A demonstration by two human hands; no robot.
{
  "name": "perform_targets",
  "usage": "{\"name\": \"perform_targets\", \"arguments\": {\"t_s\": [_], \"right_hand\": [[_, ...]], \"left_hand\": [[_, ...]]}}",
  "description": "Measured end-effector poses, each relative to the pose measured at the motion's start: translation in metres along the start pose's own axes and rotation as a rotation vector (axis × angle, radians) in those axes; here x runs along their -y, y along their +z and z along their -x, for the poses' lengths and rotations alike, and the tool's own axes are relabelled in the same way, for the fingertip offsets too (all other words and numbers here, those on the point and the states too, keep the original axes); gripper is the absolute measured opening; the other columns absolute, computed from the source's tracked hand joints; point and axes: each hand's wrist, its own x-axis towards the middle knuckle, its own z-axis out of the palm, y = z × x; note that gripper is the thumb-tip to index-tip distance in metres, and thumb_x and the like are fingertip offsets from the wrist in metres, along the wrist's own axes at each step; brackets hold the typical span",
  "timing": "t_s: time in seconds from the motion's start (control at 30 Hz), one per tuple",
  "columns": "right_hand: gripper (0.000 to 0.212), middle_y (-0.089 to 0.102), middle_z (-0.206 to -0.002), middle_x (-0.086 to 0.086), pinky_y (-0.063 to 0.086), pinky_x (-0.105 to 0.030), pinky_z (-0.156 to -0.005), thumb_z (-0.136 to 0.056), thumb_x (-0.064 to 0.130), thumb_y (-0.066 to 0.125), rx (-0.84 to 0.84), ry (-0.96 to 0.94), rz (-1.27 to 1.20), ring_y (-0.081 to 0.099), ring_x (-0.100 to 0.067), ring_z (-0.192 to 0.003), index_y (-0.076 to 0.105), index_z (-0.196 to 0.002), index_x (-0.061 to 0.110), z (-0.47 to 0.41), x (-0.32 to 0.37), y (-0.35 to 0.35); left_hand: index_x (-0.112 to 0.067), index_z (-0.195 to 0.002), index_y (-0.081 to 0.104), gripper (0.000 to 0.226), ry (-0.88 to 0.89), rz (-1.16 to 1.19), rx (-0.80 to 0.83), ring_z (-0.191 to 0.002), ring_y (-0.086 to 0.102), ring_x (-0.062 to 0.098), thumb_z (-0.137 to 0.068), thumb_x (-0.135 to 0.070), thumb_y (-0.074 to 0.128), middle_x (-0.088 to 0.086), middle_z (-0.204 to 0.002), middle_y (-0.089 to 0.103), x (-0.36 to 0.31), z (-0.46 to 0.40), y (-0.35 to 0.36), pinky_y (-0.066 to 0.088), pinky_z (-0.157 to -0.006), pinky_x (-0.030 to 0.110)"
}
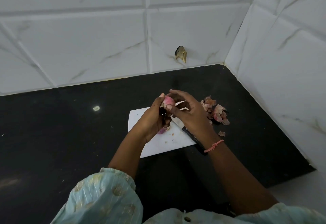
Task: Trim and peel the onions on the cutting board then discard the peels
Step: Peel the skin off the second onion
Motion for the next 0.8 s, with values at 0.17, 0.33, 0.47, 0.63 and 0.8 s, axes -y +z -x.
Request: {"name": "perform_targets", "arguments": {"t_s": [0.17, 0.33, 0.47, 0.63, 0.8], "right_hand": [[0.031, 0.067, -0.111, 0.002, 0.058, -0.025, -0.077, -0.087, 0.013, 0.071, -0.007, -0.052, 0.074, 0.067, -0.009, -0.094, 0.070, -0.118, 0.014, -0.001, -0.003, -0.002], [0.029, 0.066, -0.106, 0.006, 0.059, -0.036, -0.080, -0.086, 0.016, 0.072, 0.073, -0.048, 0.065, 0.065, -0.013, -0.098, 0.068, -0.114, 0.019, -0.004, 0.001, -0.008], [0.033, 0.061, -0.116, 0.007, 0.056, -0.040, -0.088, -0.091, 0.017, 0.067, 0.233, -0.012, 0.075, 0.061, -0.013, -0.109, 0.063, -0.123, 0.025, -0.010, -0.001, -0.015], [0.035, 0.065, -0.110, 0.013, 0.057, -0.045, -0.087, -0.085, 0.011, 0.074, 0.193, -0.036, 0.053, 0.063, -0.015, -0.107, 0.066, -0.118, 0.020, -0.009, 0.001, -0.015], [0.026, 0.067, -0.092, 0.010, 0.060, -0.040, -0.077, -0.083, 0.006, 0.075, 0.105, -0.035, -0.027, 0.070, -0.019, -0.089, 0.068, -0.105, 0.018, -0.006, 0.001, -0.009]], "left_hand": [[-0.009, -0.125, 0.063, 0.061, 0.016, -0.100, -0.021, -0.055, 0.039, 0.011, -0.104, -0.056, 0.032, -0.003, -0.062, 0.051, 0.004, 0.003, -0.001, 0.033, -0.056, 0.028], [-0.006, -0.114, 0.061, 0.060, -0.006, -0.098, -0.013, -0.053, 0.033, 0.012, -0.104, -0.057, 0.031, 0.000, -0.062, 0.042, 0.004, 0.003, 0.001, 0.028, -0.054, 0.030], [-0.009, -0.102, 0.054, 0.051, 0.001, -0.123, 0.025, -0.056, 0.023, 0.014, -0.104, -0.054, 0.030, 0.002, -0.065, 0.032, 0.002, 0.004, -0.003, 0.023, -0.054, 0.029], [-0.011, -0.095, 0.056, 0.051, 0.018, -0.187, -0.013, -0.056, 0.021, 0.014, -0.104, -0.055, 0.031, 0.004, -0.066, 0.027, 0.001, 0.004, -0.005, 0.023, -0.053, 0.028], [-0.009, -0.104, 0.051, 0.053, 0.005, -0.214, -0.065, -0.051, 0.023, 0.011, -0.101, -0.059, 0.034, -0.002, -0.059, 0.028, 0.002, -0.001, -0.004, 0.026, -0.047, 0.024]]}}
